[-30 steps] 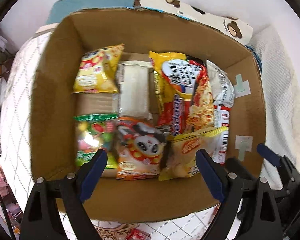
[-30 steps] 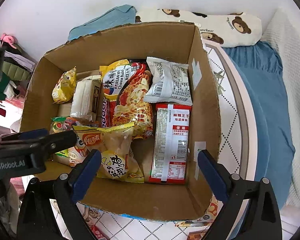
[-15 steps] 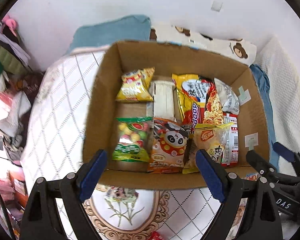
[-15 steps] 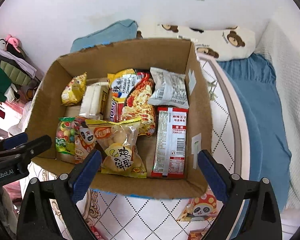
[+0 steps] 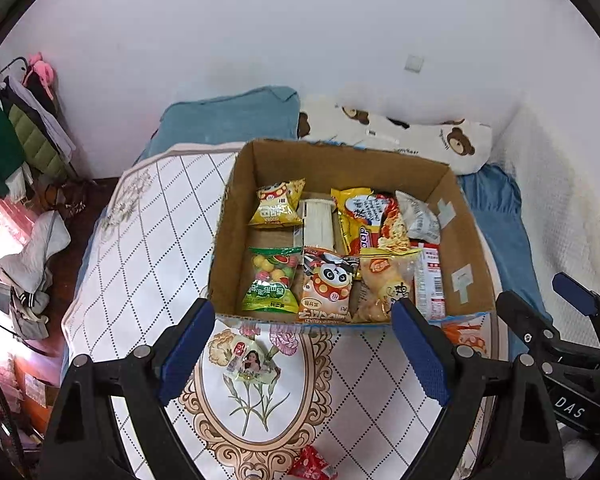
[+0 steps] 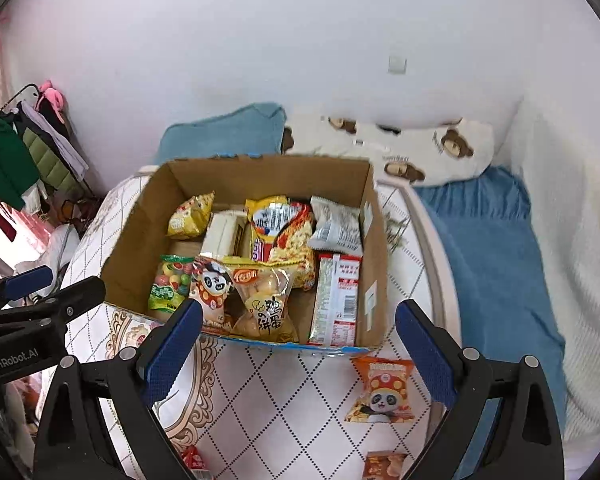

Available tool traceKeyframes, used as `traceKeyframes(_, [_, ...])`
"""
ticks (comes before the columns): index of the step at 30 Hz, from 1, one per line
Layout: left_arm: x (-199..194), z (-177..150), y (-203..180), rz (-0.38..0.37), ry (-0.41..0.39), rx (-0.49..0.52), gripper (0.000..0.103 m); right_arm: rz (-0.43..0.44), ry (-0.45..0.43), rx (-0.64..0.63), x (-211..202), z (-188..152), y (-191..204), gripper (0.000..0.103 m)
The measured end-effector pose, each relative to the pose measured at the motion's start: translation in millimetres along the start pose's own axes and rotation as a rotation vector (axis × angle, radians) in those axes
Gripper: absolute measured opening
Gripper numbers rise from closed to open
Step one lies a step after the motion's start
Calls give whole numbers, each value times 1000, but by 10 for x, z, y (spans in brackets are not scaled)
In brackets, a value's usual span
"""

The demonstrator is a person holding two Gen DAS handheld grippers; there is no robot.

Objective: Organize snacks
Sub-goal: 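Grasp the red snack packet with the left tool while the right tool grasps the brown biscuit packet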

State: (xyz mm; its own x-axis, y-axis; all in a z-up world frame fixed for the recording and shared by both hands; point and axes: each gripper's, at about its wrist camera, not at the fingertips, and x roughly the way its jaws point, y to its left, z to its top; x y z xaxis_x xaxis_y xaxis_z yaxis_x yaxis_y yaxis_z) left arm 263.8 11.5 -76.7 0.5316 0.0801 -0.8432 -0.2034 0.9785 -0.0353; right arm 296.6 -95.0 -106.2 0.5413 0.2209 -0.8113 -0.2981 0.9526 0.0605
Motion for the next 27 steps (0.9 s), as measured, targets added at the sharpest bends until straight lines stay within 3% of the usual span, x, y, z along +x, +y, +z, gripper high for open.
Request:
traceKeyframes(8, [-333,-169,-16,14,-66,6,90,16,-65,39,-409,-148,-6,99])
traceKeyframes(13, [-200,-403,-29,25,0,53,90,52,-43,72,-481,-293,-59,99])
traceKeyframes(20, [647,-1276,-104,-18,394,182,90,66,118,230,-161,-836,-515,100])
traceKeyframes(24, [1248,-1796,-69,-128,676,133,90,33,228,344,66,-1269,-900,100])
traceKeyframes(27, [1492,-2022,-107,-157,766,107,90,-4,309,408,237,-1587,-1177,100])
